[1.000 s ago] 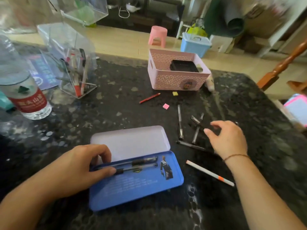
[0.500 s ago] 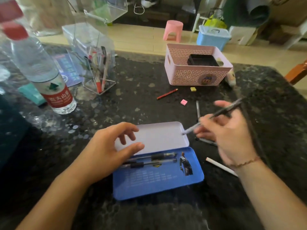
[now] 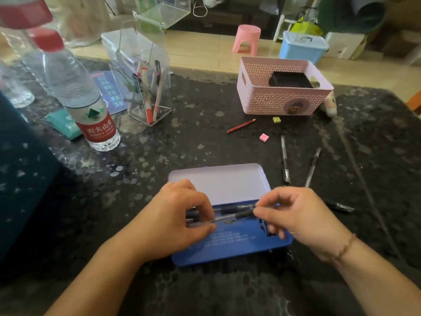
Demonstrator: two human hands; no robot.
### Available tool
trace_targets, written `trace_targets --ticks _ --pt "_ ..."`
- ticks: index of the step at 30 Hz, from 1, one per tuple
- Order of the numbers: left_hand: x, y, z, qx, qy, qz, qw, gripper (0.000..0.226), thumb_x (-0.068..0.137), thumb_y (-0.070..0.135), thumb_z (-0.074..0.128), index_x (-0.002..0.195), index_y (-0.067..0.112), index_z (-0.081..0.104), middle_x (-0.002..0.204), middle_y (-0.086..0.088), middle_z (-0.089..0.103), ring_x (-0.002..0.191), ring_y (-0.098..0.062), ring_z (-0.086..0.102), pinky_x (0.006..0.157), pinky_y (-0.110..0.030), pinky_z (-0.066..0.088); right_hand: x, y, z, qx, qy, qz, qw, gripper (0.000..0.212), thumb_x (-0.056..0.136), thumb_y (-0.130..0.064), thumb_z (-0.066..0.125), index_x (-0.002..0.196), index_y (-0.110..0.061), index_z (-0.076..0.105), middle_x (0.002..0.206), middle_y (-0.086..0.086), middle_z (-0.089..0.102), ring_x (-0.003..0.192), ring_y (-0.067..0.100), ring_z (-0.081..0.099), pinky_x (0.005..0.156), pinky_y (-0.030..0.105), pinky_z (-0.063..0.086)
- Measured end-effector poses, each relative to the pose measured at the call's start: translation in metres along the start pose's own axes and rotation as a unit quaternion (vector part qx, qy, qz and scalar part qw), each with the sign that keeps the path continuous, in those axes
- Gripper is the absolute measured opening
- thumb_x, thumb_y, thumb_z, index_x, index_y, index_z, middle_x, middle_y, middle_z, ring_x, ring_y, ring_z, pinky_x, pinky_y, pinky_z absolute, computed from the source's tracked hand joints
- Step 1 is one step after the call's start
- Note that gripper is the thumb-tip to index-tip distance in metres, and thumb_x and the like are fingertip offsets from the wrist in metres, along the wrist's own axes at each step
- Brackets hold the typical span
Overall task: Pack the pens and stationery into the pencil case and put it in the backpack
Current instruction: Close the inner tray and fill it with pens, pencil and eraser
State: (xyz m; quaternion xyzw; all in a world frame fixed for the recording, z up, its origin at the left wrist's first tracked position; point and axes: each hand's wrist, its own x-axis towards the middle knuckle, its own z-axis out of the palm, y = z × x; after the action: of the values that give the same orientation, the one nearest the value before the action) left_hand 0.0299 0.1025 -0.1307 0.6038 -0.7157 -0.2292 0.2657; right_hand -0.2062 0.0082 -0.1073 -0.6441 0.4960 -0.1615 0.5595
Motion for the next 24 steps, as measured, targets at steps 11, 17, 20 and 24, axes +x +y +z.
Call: trace_targets --ticks 11,17,20,24 --pt "0.006 -0.002 0.011 0.113 -0.028 0.061 0.991 0.018 0.074 0.053 0.065 0.073 0.038 0.055 0.084 0.024 0.051 0.087 -0.004 0.042 0.079 -0.032 0.043 0.008 0.026 0.022 -0.281 0.116 -0.137 0.943 0.031 0.064 -0.036 0.084 0.063 -0.024 0.055 0.066 -0.010 0.057 0.069 -0.003 0.053 0.059 0.007 0.040" --pt "0.007 -0.001 0.009 0.136 -0.022 0.064 0.988 0.015 0.074 0.044 0.070 0.075 0.036 0.057 0.078 0.021 0.052 0.081 -0.003 0.042 0.077 -0.030 0.043 0.025 0.022 0.000 -0.250 0.201 -0.191 0.928 0.032 0.076 -0.055 0.064 0.066 -0.025 0.061 0.058 -0.008 0.060 0.059 0.005 0.058 0.051 0.013 0.044" --pt "0.006 -0.001 0.008 0.137 -0.016 0.064 0.988 0.014 0.075 0.047 0.067 0.076 0.036 0.058 0.075 0.021 0.052 0.079 -0.002 0.043 0.075 -0.025 0.038 0.042 0.026 -0.043 -0.353 0.320 -0.158 0.865 0.023 0.084 -0.048 0.057 0.086 -0.028 0.068 0.076 -0.008 0.062 0.074 0.017 0.059 0.060 0.028 0.047" --pt "0.007 -0.001 0.007 0.132 0.012 0.059 0.989 0.014 0.083 0.046 0.061 0.075 0.034 0.059 0.072 0.019 0.054 0.076 -0.004 0.045 0.073 -0.025 0.038 0.063 0.044 -0.076 -0.469 0.269 0.026 0.841 0.029 0.091 -0.043 0.054 0.108 -0.024 0.068 0.098 0.008 0.061 0.099 0.032 0.054 0.083 0.040 0.049"
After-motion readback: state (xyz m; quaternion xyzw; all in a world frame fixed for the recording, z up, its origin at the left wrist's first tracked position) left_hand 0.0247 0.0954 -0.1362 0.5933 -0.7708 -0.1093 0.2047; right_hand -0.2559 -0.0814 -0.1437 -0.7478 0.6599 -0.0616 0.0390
